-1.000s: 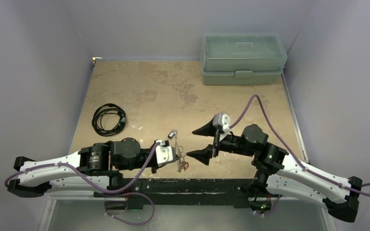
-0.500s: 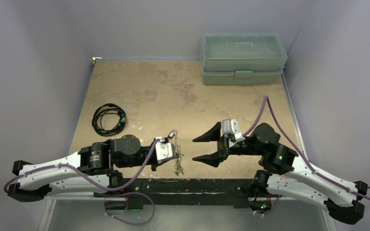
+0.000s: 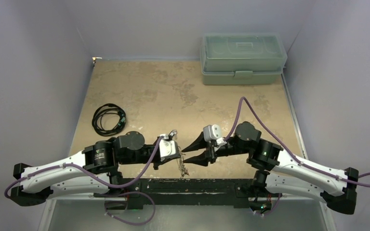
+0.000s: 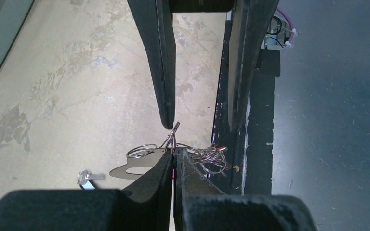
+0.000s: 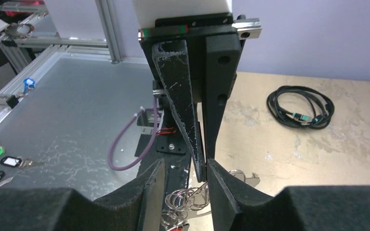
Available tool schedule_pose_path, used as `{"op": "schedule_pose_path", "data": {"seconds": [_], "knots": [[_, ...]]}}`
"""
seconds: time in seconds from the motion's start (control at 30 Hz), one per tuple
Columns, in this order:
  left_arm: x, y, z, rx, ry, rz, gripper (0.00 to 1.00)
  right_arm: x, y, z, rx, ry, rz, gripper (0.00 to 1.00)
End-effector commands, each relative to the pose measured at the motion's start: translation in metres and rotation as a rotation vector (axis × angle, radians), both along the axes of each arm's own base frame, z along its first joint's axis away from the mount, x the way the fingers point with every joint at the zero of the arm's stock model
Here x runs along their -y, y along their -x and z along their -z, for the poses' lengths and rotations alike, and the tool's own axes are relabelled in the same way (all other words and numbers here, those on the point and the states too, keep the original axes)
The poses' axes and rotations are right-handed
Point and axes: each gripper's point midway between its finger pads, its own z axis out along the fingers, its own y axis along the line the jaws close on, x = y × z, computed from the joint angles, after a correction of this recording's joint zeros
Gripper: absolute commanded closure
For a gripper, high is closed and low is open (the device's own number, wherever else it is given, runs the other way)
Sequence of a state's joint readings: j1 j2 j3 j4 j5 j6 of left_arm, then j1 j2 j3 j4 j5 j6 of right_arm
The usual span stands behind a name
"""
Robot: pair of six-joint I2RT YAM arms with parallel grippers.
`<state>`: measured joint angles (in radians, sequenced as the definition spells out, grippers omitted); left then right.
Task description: Put the keys on the keyring
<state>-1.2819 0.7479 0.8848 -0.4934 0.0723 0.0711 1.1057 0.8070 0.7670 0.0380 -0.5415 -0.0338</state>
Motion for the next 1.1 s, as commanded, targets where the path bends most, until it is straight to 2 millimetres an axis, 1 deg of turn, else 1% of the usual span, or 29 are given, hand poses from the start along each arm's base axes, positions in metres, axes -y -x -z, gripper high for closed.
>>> {"op": "schedule_pose_path", "data": {"seconds": [0.0,0.13,0.27,0.5,0.7,0.77,0.87,0.97,1.07], "knots": [[0.007,0.001,-0.014,0.009,0.063,0.021,1.00,-0.007,0.002,-0.023,0.066,-0.049,-0.018,0.60],[0.006,0.001,-0.014,0.008,0.065,0.024,1.00,-0.015,-0.003,-0.010,0.059,-0.005,-0.002,0.60],[0.006,0.002,-0.016,0.007,0.071,0.025,1.00,-0.018,-0.008,-0.004,0.057,0.016,0.022,0.58],[0.002,0.005,-0.027,0.020,0.124,0.041,1.00,-0.012,-0.012,0.000,0.053,0.014,0.058,0.56],[-0.003,0.014,-0.055,0.040,0.248,0.086,1.00,-0.006,-0.004,-0.003,0.032,-0.014,0.040,0.55],[-0.006,0.018,-0.062,0.046,0.283,0.104,1.00,-0.006,-0.001,-0.007,0.031,-0.037,0.025,0.55],[-0.009,0.024,-0.072,0.053,0.328,0.133,1.00,-0.007,0.001,-0.007,0.028,-0.044,0.013,0.56],[-0.011,0.030,-0.078,0.057,0.363,0.166,1.00,-0.011,0.000,-0.008,0.028,-0.051,0.008,0.59],[-0.011,0.034,-0.079,0.062,0.370,0.196,1.00,-0.014,-0.001,-0.015,0.027,-0.088,0.011,0.65]]}}
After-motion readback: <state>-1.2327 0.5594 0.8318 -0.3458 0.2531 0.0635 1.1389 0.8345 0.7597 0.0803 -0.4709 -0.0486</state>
